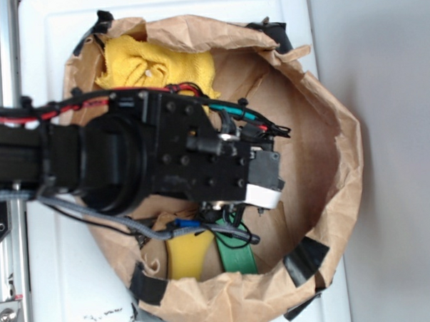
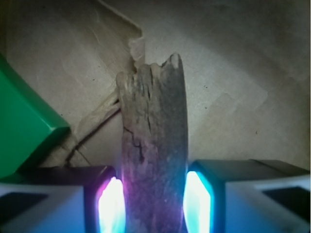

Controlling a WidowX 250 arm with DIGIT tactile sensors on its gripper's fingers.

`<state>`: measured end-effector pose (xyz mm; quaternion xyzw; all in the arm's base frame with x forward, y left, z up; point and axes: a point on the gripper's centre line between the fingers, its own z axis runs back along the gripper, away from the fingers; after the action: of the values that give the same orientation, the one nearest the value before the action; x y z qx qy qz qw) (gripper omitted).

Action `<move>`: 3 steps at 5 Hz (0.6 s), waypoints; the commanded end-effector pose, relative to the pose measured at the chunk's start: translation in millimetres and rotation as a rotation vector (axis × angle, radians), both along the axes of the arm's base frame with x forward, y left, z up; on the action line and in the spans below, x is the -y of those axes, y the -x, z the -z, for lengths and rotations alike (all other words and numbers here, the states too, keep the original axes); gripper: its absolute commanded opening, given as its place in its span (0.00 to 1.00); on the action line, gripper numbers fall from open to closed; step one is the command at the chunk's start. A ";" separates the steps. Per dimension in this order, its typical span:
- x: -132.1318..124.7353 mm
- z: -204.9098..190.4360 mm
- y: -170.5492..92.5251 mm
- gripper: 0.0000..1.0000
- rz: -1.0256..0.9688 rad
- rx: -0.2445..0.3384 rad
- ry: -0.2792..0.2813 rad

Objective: Grab the wood chip.

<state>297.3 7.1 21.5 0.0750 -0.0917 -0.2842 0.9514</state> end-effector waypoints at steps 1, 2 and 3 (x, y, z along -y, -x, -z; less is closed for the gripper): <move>-10.6 -68.4 14.8 0.00 -0.041 0.015 0.104; -20.7 -114.4 38.9 0.00 -0.089 -0.027 0.144; -23.3 -138.9 49.3 0.00 -0.106 -0.018 0.171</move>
<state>241.3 25.2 140.3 -0.0172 -0.0700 -0.2300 0.9705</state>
